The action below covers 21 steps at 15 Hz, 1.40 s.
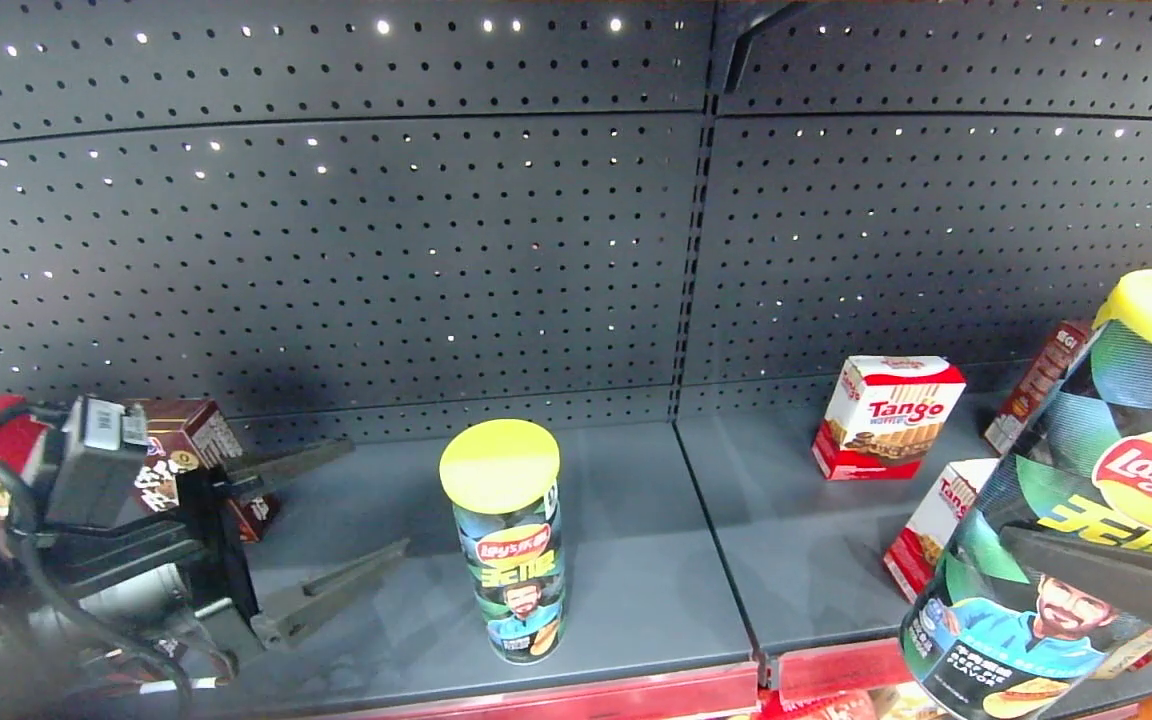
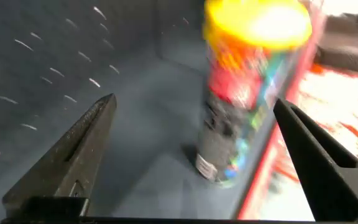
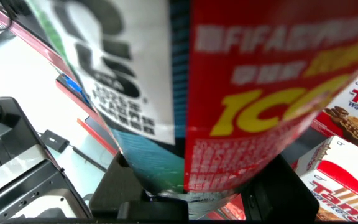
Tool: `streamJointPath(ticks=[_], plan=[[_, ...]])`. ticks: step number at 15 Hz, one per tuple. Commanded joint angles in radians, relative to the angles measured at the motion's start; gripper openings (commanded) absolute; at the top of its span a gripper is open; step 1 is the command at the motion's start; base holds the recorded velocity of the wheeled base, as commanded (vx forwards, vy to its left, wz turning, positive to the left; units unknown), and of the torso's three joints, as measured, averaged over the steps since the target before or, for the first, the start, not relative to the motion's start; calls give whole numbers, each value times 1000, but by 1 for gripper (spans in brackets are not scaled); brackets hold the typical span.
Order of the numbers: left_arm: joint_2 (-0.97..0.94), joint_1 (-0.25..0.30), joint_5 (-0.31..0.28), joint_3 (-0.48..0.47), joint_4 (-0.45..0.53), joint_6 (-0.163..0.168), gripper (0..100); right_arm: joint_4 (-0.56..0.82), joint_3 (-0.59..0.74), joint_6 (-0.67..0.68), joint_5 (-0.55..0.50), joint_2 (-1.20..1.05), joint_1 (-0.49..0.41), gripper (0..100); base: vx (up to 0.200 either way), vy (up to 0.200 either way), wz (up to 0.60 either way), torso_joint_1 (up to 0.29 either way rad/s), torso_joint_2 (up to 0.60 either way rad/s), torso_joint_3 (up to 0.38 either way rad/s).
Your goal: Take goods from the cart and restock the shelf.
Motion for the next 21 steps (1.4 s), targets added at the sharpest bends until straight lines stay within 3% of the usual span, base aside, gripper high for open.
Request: streamJointPath(ticks=[1,2,5,6,7,9,10,11,12,14,15,19,21], plan=[[-108,26,37,1,-32,-34,100,-1,0,-1,0,-3,0,0,0,0,0,0,0,0],[-127,32,63,1,-39,-41,100,-1,2,-1,0,-3,0,0,0,0,0,0,0,0],[-246,47,267,23,18,-43,100,-1,9,-1,0,-3,-2,0,0,0,0,0,0,0],[-262,47,287,24,32,-43,100,-1,9,-1,-1,-3,-3,0,0,0,0,0,0,0],[-358,47,393,32,130,-40,100,-1,8,-1,-1,-3,-5,0,0,0,0,0,0,0],[-455,52,536,24,225,-41,100,-1,9,1,-1,-3,-5,0,0,0,0,0,0,0],[-466,58,562,24,234,-43,100,-1,11,-1,-1,-3,-5,0,0,0,0,0,0,0],[-509,152,617,36,256,-45,100,-4,22,-1,-1,-3,-5,0,0,0,0,0,0,0],[-544,184,622,50,276,-43,100,-4,23,-1,-1,-5,-5,0,0,0,0,0,0,0],[-630,202,648,85,330,-40,100,-4,23,-1,-3,-7,-6,0,0,0,0,0,0,0],[-750,199,677,95,465,-31,100,-4,23,-1,-4,-13,-6,0,0,0,0,0,0,0],[-1190,209,694,70,1017,-37,100,-4,26,-1,-3,-13,-8,0,0,0,0,0,0,0],[-1323,250,703,38,1216,-37,100,-4,28,-1,-3,-13,-8,0,0,0,0,0,0,0]])
